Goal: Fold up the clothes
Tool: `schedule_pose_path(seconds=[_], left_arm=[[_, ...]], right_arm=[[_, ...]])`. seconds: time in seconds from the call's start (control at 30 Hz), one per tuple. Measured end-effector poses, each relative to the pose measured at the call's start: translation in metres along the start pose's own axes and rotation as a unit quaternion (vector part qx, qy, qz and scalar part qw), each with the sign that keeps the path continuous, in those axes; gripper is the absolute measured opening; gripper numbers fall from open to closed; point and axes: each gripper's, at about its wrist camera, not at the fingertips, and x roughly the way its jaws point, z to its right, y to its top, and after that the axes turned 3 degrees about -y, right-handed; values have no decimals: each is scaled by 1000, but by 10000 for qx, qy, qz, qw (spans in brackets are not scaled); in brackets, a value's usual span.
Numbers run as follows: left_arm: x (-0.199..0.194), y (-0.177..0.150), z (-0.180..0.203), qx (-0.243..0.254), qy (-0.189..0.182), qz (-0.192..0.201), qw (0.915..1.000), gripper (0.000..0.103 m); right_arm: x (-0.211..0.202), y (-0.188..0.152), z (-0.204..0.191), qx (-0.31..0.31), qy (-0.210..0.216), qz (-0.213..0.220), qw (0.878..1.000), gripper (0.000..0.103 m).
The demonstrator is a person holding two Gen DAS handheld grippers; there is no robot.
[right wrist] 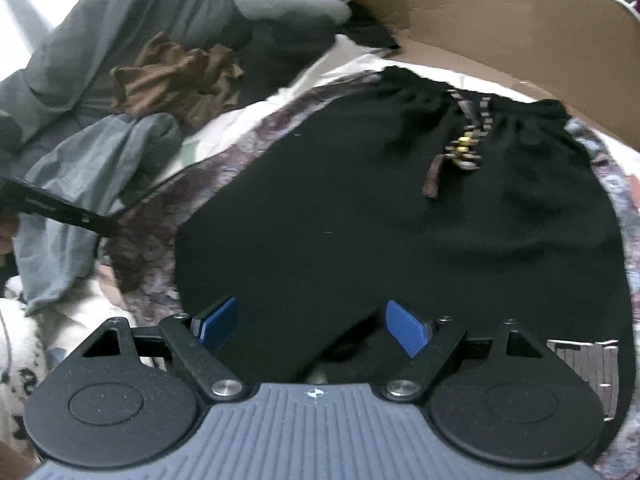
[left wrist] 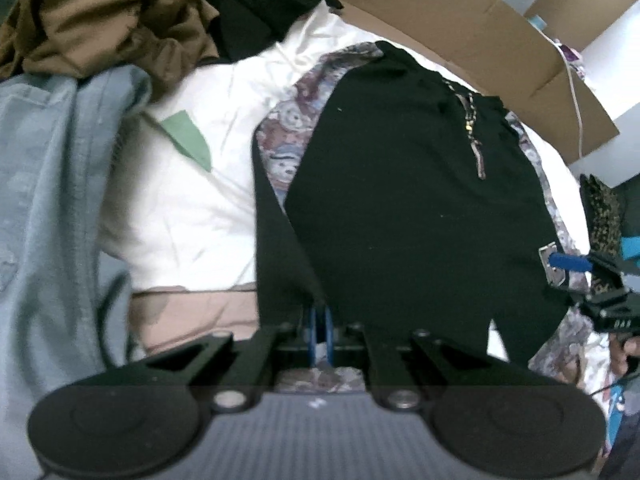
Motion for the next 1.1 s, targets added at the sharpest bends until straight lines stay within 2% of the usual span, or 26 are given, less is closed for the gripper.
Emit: schedule_pose_path(seconds=[0.23, 0.43, 0.63, 0.83, 1.1], left_arm=[[6, 5, 24, -147, -257, 108, 9995, 5], [19, 8, 42, -92, -532, 52, 9985, 5], [28, 9, 48, -140, -715, -13, 9973, 5], [30, 9, 47, -210, -899, -36, 9957, 5], [28, 5, 42, -351, -1121, -38, 9931, 5]], right_arm=[[16, 11, -42, -293, 496, 71, 9983, 86], [25, 21, -76, -446, 1022, 175, 9936, 84], [31, 29, -103, -579, 1323, 253, 9892, 82], [43, 30, -117, -497, 1384, 218, 9889, 81], [55, 29, -128, -430, 1171, 216, 9920, 76]])
